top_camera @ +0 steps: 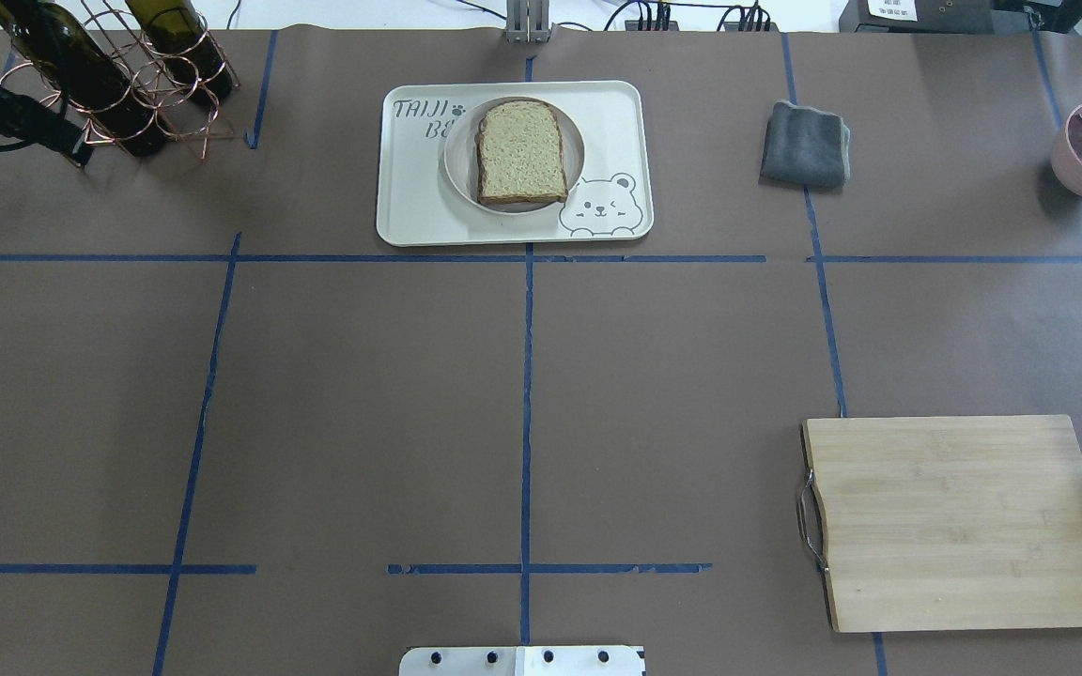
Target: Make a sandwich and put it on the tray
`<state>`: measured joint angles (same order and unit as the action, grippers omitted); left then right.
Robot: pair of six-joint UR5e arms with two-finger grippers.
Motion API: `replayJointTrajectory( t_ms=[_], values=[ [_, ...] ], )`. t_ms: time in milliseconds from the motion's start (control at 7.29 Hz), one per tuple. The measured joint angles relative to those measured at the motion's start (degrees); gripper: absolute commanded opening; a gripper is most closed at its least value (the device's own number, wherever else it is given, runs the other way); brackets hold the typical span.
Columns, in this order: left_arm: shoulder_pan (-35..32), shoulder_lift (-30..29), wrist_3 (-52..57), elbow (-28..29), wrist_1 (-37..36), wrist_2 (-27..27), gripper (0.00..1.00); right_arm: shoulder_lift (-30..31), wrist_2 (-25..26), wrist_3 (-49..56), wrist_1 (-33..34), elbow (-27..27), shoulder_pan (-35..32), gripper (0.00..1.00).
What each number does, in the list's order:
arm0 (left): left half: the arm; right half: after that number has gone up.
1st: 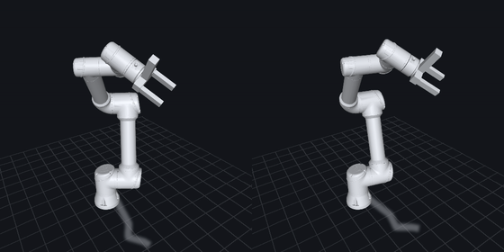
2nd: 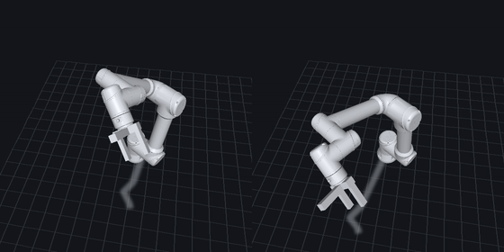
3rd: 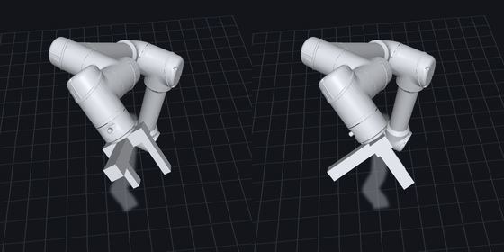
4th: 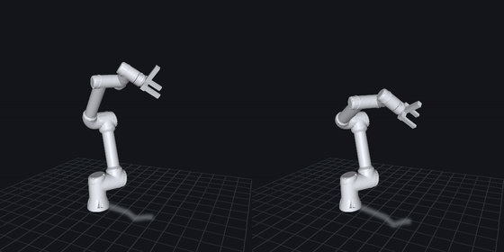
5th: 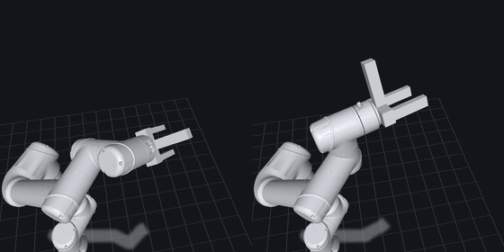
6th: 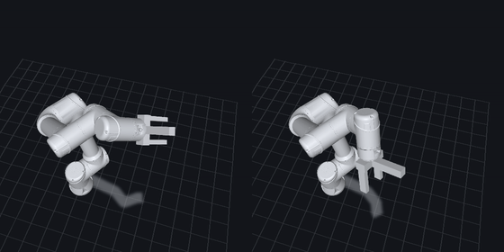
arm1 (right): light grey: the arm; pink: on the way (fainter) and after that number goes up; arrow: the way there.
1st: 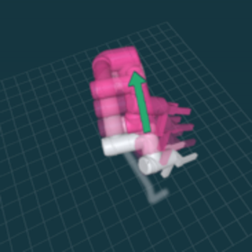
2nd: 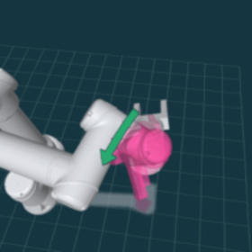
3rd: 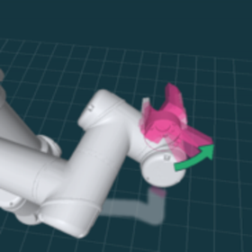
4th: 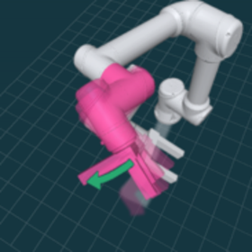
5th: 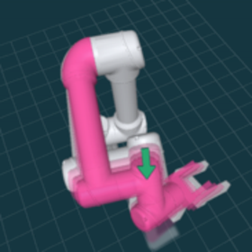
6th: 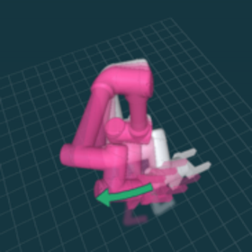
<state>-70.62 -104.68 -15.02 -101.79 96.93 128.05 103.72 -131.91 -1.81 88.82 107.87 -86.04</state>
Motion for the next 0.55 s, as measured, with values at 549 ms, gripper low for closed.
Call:
replayJointTrajectory(
  t_ms=[549],
  values=[
    [-9.4,15.0,11.0,1.2,-0.1,4.2,1.0,0.3,-0.3,0.1,-0.1,-0.1,0.0,1.0]
  ],
)
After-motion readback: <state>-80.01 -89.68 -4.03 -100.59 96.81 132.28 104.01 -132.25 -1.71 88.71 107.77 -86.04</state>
